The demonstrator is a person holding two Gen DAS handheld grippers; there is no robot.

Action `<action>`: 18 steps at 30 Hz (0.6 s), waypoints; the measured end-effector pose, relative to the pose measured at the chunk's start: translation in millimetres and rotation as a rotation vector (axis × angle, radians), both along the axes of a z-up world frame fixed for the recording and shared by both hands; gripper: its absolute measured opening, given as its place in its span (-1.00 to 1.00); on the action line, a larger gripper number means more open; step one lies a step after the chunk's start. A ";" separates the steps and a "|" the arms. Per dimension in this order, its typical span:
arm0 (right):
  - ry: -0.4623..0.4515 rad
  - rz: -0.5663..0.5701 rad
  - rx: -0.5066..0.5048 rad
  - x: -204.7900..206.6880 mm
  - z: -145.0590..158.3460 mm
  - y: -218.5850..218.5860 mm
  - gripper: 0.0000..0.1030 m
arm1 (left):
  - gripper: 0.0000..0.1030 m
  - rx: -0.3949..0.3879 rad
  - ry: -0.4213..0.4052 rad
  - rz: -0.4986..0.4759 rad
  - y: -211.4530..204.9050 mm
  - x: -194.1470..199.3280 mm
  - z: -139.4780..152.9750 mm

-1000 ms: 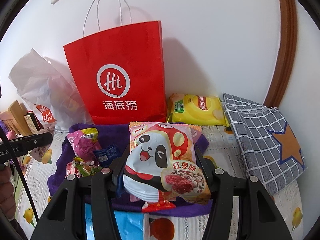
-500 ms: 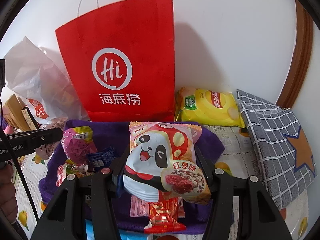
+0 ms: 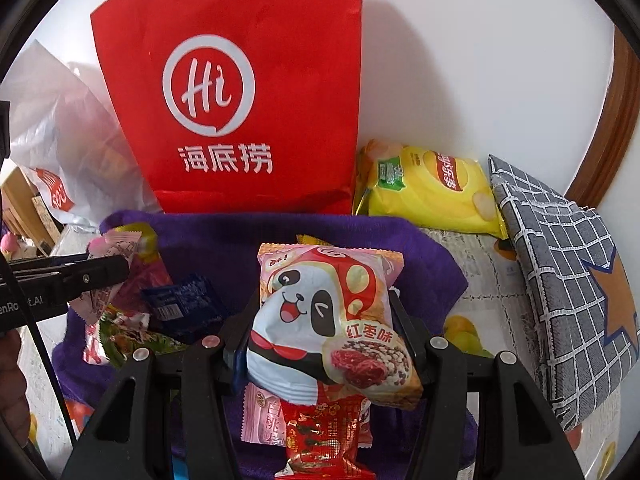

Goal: Organize snacks
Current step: 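Lower both packets onto the purple towel and open both tools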

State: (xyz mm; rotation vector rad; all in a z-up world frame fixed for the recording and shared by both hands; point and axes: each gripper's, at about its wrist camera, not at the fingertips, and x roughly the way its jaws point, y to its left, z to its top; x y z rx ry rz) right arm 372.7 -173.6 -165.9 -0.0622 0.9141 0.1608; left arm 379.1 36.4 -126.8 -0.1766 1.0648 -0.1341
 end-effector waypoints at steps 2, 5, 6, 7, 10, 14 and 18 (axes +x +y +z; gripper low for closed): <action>0.005 0.001 -0.006 1.0 -2.0 0.3 0.09 | -0.36 0.002 0.000 -0.006 0.0 0.0 -0.3; 0.006 0.001 -0.011 1.5 -3.4 0.7 0.10 | -0.36 0.011 -0.001 -0.009 -0.2 0.4 -0.3; 0.006 0.001 -0.013 1.4 -3.5 0.8 0.10 | -0.36 0.015 -0.001 -0.008 -0.5 0.7 -0.5; 0.006 0.001 -0.015 1.4 -3.6 1.0 0.10 | -0.36 0.016 -0.001 -0.007 -0.4 0.9 -0.5; 0.005 0.001 -0.019 1.2 -2.8 0.9 0.10 | -0.35 0.014 0.002 -0.006 -1.4 1.7 -0.6; 0.009 -0.001 -0.016 2.0 -1.3 0.6 0.17 | -0.30 0.016 0.006 -0.014 -4.4 2.5 0.2; -0.002 -0.005 -0.004 -1.7 4.8 -0.8 0.24 | -0.13 0.024 -0.013 -0.023 -4.8 -0.4 7.0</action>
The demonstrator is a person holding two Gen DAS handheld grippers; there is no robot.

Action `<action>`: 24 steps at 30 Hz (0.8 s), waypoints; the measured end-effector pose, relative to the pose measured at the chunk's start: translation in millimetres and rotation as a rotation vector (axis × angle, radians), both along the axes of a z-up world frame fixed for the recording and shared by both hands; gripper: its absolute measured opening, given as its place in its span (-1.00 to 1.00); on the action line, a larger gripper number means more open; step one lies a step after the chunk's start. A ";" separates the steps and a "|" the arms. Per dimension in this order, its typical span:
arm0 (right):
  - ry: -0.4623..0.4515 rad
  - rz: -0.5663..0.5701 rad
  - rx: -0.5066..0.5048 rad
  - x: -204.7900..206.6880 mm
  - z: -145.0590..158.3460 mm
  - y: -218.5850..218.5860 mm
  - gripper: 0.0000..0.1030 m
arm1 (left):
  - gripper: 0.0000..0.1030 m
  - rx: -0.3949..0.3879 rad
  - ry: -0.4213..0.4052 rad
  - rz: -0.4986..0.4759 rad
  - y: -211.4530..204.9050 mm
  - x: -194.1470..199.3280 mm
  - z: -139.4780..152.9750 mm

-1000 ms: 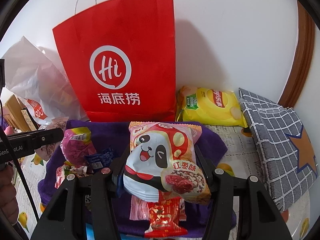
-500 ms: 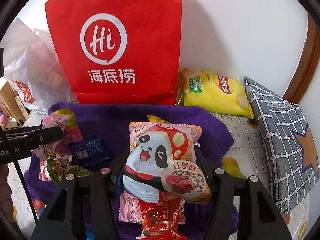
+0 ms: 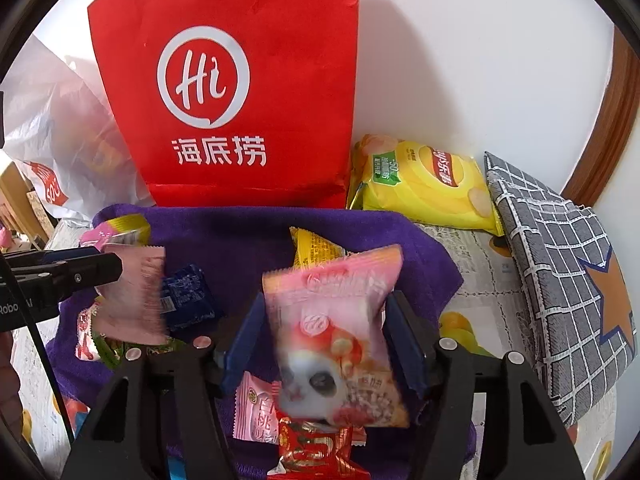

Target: Organize snacks

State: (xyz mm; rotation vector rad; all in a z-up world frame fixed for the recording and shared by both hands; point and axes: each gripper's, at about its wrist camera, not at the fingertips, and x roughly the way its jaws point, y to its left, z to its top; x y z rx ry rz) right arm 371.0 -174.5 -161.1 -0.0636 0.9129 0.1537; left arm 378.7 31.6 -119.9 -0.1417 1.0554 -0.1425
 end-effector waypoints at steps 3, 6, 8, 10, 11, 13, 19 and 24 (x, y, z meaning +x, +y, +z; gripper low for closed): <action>-0.007 0.006 0.006 -4.6 8.9 -0.2 0.37 | 0.12 -0.005 -0.024 -0.005 -0.2 -3.3 7.8; -0.022 0.001 0.004 -11.5 20.8 -1.5 0.48 | 0.19 0.012 -0.046 -0.003 -1.9 -7.4 16.3; -0.024 -0.005 0.006 -16.1 28.7 -3.5 0.49 | 0.21 0.020 -0.059 0.000 -2.1 -11.7 24.7; -0.023 -0.014 0.014 -21.6 37.7 -6.6 0.49 | 0.27 0.023 -0.076 0.007 -1.0 -17.2 33.1; -0.022 -0.019 0.019 -25.5 43.3 -8.8 0.49 | 0.32 0.026 -0.089 0.010 0.1 -21.4 38.3; -0.028 -0.030 0.024 -34.0 54.2 -12.4 0.49 | 0.35 0.040 -0.107 0.019 0.0 -29.5 47.0; -0.049 -0.057 0.037 -67.0 85.7 -23.0 0.49 | 0.48 0.056 -0.137 0.028 -2.5 -67.2 71.9; -0.050 -0.070 0.032 -101.7 106.5 -28.4 0.49 | 0.54 0.049 -0.171 0.040 -3.8 -105.8 94.9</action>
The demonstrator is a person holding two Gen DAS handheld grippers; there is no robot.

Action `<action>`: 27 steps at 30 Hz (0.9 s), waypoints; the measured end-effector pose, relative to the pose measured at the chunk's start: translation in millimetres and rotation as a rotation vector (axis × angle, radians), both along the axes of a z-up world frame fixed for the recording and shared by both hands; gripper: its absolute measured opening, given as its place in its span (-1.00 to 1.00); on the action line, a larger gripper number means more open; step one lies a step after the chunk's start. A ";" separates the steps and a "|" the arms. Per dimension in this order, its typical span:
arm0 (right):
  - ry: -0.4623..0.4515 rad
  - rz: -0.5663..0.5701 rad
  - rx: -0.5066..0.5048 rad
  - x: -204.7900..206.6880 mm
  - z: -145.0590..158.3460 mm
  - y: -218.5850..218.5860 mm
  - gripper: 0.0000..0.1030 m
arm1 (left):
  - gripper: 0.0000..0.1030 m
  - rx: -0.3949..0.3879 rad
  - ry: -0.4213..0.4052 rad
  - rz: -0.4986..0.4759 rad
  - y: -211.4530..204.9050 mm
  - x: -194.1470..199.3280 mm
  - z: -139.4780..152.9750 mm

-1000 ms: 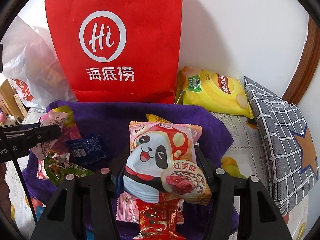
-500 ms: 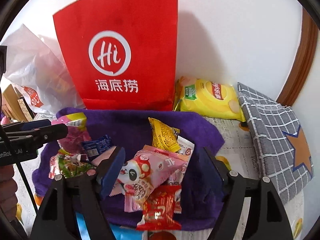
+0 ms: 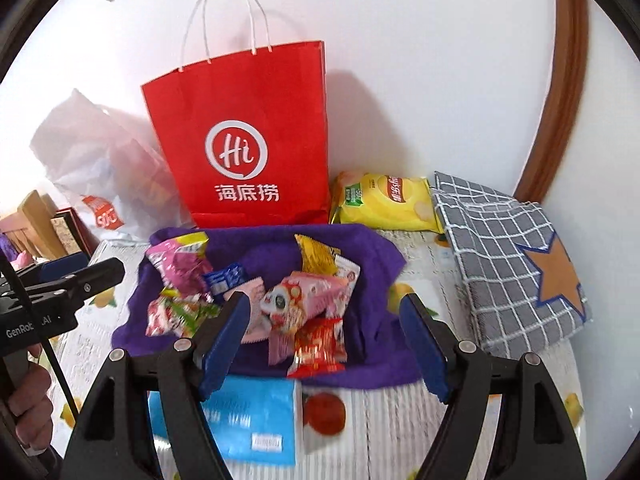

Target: Organize snacks

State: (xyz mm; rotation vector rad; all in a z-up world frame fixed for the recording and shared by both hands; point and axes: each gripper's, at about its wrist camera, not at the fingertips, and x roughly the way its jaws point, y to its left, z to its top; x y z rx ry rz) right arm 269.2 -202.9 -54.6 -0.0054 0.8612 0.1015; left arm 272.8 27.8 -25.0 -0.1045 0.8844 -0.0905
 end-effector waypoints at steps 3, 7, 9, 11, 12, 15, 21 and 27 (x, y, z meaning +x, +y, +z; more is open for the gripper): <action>-0.007 -0.019 0.005 -24.4 11.3 -4.7 0.49 | 0.58 0.011 -0.025 0.004 -0.6 -28.5 14.5; -0.015 -0.045 0.003 -57.4 24.0 -10.8 0.49 | 0.70 0.017 -0.063 0.011 -2.4 -66.7 29.4; -0.013 -0.042 0.008 -74.1 28.0 -11.9 0.52 | 0.77 0.018 -0.083 0.019 -3.2 -84.5 34.9; -0.032 -0.042 0.022 -92.9 30.6 -14.3 0.71 | 0.87 0.013 -0.101 0.027 -2.5 -104.6 38.9; -0.049 -0.041 0.032 -102.2 31.8 -15.4 0.75 | 0.88 0.013 -0.108 0.033 -3.0 -112.6 40.3; -0.095 -0.031 0.032 -129.5 37.5 -17.3 0.90 | 0.95 0.017 -0.125 0.052 -2.5 -139.4 43.1; -0.119 -0.054 0.033 -174.9 44.5 -27.7 0.99 | 0.99 0.029 -0.146 0.074 -6.4 -193.1 46.8; -0.158 -0.059 0.022 -222.2 54.1 -36.8 0.99 | 1.00 0.048 -0.198 0.086 -17.0 -237.1 54.9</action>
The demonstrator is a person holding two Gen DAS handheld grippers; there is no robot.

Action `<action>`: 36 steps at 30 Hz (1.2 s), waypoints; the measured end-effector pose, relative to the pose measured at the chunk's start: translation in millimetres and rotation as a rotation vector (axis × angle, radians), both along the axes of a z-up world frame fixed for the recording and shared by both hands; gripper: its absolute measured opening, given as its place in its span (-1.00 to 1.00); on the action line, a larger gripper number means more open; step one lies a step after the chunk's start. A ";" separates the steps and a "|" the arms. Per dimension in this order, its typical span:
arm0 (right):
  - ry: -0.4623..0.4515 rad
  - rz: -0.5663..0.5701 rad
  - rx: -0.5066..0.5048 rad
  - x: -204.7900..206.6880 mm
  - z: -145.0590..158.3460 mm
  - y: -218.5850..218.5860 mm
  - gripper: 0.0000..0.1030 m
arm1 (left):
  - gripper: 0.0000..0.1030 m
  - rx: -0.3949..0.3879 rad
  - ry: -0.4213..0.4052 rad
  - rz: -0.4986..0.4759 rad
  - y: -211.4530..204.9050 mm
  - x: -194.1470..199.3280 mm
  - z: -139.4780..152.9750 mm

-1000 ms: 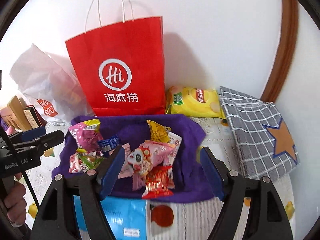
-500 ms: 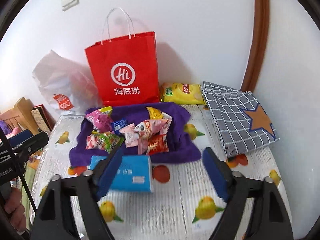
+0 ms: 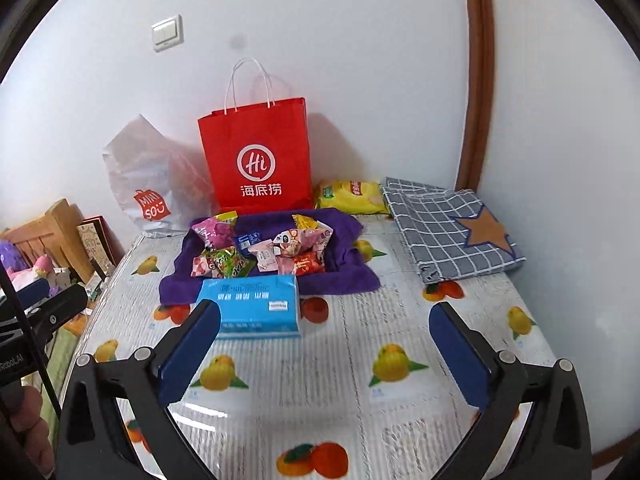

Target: Organize snacks

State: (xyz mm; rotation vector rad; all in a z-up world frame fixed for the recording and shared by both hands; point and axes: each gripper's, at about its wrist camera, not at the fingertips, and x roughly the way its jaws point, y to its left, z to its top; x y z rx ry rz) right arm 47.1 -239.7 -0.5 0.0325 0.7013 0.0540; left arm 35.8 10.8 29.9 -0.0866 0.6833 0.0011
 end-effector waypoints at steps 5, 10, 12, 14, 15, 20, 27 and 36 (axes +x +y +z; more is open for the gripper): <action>-0.037 -0.014 -0.003 -29.8 10.4 -8.9 0.99 | 1.00 -0.004 -0.034 -0.011 -9.7 -22.2 8.6; -0.047 -0.027 0.010 -48.3 15.6 -19.3 0.99 | 1.00 0.012 -0.049 -0.025 -19.7 -35.7 11.6; -0.053 -0.029 0.001 -52.8 16.4 -20.6 0.99 | 1.00 0.015 -0.051 -0.033 -24.3 -37.6 11.8; -0.052 -0.030 -0.014 -54.9 16.7 -21.3 0.99 | 1.00 0.023 -0.048 -0.034 -27.8 -36.6 11.2; -0.053 -0.031 -0.017 -55.6 16.3 -21.6 0.99 | 1.00 0.026 -0.048 -0.035 -29.5 -36.3 10.9; -0.051 -0.040 -0.008 -57.1 16.6 -25.6 0.99 | 1.00 0.023 -0.039 -0.040 -34.1 -34.8 8.6; -0.054 -0.037 -0.015 -59.8 16.3 -25.5 0.99 | 1.00 0.022 -0.045 -0.048 -37.5 -37.3 10.3; -0.056 -0.047 -0.008 -61.1 16.5 -27.1 0.99 | 1.00 0.026 -0.048 -0.050 -38.6 -37.8 11.2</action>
